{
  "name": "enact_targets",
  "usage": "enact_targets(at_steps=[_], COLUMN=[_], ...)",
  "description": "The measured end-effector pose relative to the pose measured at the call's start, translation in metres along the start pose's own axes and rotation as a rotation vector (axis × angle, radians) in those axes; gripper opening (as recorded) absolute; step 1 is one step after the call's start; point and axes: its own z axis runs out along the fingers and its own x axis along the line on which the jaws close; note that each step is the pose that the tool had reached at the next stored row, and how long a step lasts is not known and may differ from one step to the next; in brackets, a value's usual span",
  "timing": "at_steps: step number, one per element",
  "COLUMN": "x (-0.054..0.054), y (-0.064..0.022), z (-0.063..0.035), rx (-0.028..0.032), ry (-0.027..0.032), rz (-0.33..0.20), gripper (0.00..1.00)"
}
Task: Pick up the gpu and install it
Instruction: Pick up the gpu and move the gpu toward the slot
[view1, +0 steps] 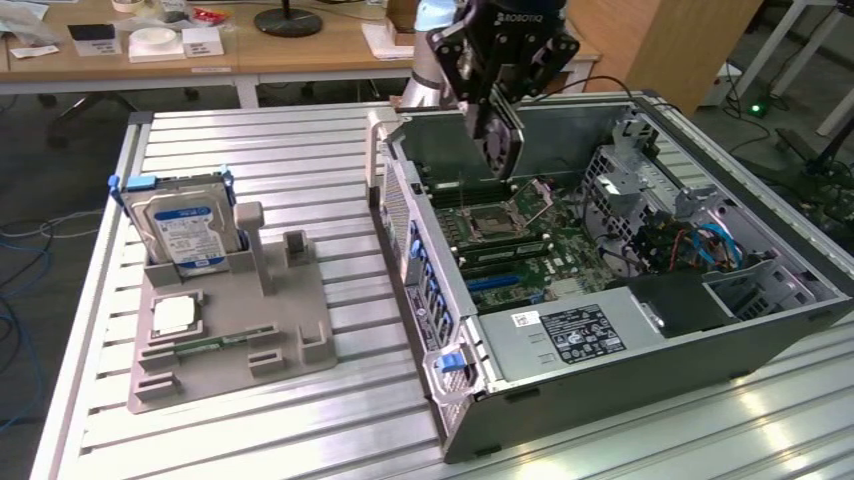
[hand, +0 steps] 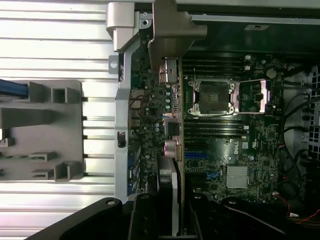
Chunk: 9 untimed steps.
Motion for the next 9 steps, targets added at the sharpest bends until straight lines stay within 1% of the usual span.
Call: enact_targets(at_steps=[4,7,8,9], x=[-0.012,-0.056,-0.066,-0.069], y=[0.0,0.0,0.0,0.0], z=[0.0001,0.0005,0.0007,0.0008], rx=[-0.0001,0.0,-0.0001,0.0], ry=[0.0,0.0,0.0,0.0], rz=[0.0,0.0,0.0,0.0], gripper=[0.28,0.28,0.28,0.28])
